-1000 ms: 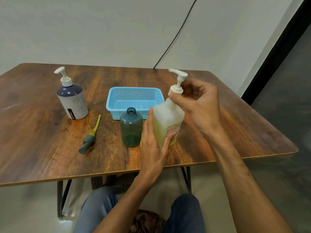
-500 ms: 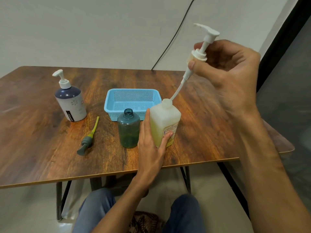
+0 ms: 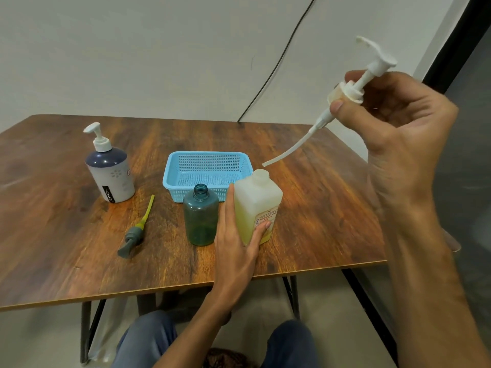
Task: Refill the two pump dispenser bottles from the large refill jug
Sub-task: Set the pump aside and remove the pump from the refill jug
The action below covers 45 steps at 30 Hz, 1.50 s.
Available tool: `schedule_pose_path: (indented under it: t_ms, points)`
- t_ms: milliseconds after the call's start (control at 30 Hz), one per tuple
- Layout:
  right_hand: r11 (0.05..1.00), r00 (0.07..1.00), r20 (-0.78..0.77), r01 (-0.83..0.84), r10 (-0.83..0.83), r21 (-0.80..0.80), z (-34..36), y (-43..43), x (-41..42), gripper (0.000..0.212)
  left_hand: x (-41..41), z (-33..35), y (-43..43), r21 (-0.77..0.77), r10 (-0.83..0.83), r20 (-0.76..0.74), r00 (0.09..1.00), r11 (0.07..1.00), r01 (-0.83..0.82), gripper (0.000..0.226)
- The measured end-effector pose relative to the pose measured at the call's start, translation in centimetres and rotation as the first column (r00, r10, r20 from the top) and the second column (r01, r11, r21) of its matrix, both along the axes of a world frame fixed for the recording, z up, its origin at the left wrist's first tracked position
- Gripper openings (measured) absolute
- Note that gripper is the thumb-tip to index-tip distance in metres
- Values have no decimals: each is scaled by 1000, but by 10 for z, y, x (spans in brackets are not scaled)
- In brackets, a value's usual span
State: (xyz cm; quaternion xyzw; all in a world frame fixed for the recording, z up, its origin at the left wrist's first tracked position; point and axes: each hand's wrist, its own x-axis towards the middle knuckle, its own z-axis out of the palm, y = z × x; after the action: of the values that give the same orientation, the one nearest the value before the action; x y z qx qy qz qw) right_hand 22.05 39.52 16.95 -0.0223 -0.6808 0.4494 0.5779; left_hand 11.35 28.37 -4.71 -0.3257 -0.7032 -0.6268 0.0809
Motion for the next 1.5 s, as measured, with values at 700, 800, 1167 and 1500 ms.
schedule_pose_path:
  t_ms: [700, 800, 1167, 1500]
  points:
    - [960, 923, 264, 272, -280, 67, -97, 42, -30, 24, -3, -5, 2, -20, 14, 2, 1000, 1000, -14, 93]
    - [929, 868, 332, 332, -370, 165, -130, 45, -33, 23, -3, -6, 2, -24, 21, 6, 1000, 1000, -21, 93]
    - [872, 624, 610, 371, -489, 320, -203, 46, -34, 27, -5, -9, 4, -36, 42, -14, 999, 998, -43, 95]
    - [890, 541, 713, 355, -445, 286, -208, 48, -35, 42, -4, -6, 3, -37, 48, -14, 999, 998, -48, 95]
